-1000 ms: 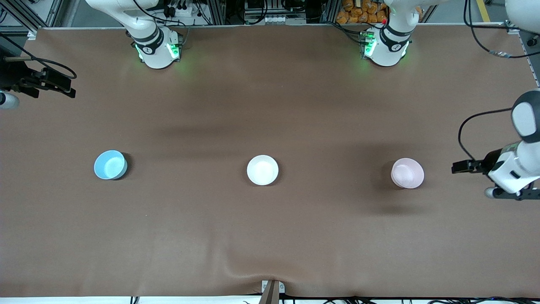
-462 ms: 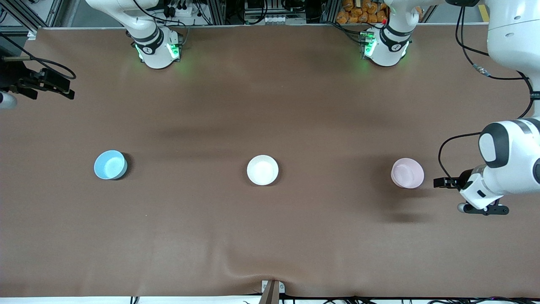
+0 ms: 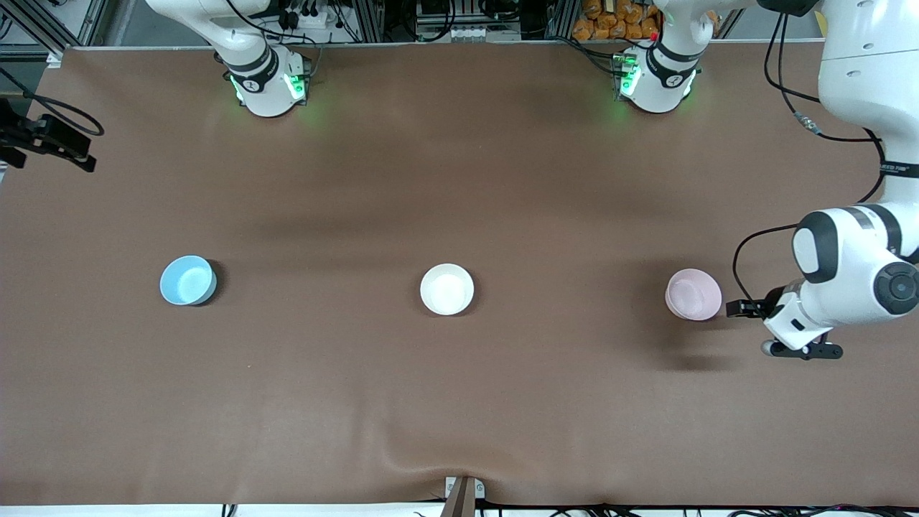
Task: Stack pink and blue bowls on white bowl
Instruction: 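Reach the left gripper to the pink bowl and grasp its rim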
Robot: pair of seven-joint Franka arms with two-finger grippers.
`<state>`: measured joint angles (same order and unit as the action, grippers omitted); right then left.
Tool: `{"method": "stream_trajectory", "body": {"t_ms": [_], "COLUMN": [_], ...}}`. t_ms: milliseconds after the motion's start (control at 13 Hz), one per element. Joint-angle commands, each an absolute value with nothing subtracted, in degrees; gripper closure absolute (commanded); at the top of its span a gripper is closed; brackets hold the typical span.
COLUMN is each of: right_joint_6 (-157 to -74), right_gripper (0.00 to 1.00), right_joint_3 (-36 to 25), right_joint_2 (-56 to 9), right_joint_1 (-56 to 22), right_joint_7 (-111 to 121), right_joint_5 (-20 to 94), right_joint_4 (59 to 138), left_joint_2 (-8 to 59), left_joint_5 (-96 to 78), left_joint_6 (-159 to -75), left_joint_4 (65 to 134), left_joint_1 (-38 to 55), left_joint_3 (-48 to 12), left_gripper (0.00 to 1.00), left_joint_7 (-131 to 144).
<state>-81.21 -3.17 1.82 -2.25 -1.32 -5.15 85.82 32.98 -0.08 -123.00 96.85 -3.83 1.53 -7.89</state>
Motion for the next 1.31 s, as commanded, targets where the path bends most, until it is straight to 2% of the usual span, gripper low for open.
{"method": "stream_trajectory", "body": {"t_ms": [0, 154, 538, 615, 769, 1077, 1154, 1231], "right_joint_6": [-81.56, -85.40, -96.14, -97.72, -100.10, -98.53, -98.00, -97.65], "right_gripper": [0.00, 0.00, 0.00, 0.00, 0.00, 0.00, 0.00, 0.00], "right_joint_3": [-2.90, -2.90, -2.90, -2.90, -2.90, -2.90, -2.81, -2.81], "right_joint_2": [0.10, -1.49, -6.93, -7.99, -9.14, -9.40, -9.40, -9.32], "right_joint_1": [1.38, 6.13, 13.09, 13.27, 15.46, 18.98, 18.98, 18.90], "right_joint_7": [-1.23, -1.23, -1.23, -1.23, -1.32, -2.89, -5.08, -8.06], "right_joint_5": [-7.73, -7.56, -7.56, -7.65, -7.04, 0.24, 1.83, 2.28], "right_joint_4": [85.25, 85.34, 85.34, 85.34, 85.25, 85.60, 85.43, 85.43], "left_joint_2": [31.47, 31.03, 31.29, 31.46, 31.29, 31.55, 31.55, 31.55], "left_joint_5": [-0.09, -0.09, -0.09, -0.09, -0.09, -0.09, -0.09, -0.09], "left_joint_6": [-124.28, -124.36, -127.52, -127.53, -127.53, -127.53, -127.53, -127.53], "left_joint_4": [99.57, 100.90, 103.80, 103.80, 104.06, 104.50, 104.50, 104.41], "left_joint_1": [-3.87, -4.48, -4.22, -4.22, -4.22, -4.39, -4.48, -4.48], "left_joint_3": [0.70, -0.17, -0.79, -0.88, -1.31, -1.93, -1.93, -1.93], "left_gripper": [0.23, 0.24, 0.37, 0.43, 0.61, 0.71, 0.78, 0.95], "left_joint_7": [-7.82, -7.73, -7.65, -7.65, -7.65, -7.65, -7.91, -8.00]}}
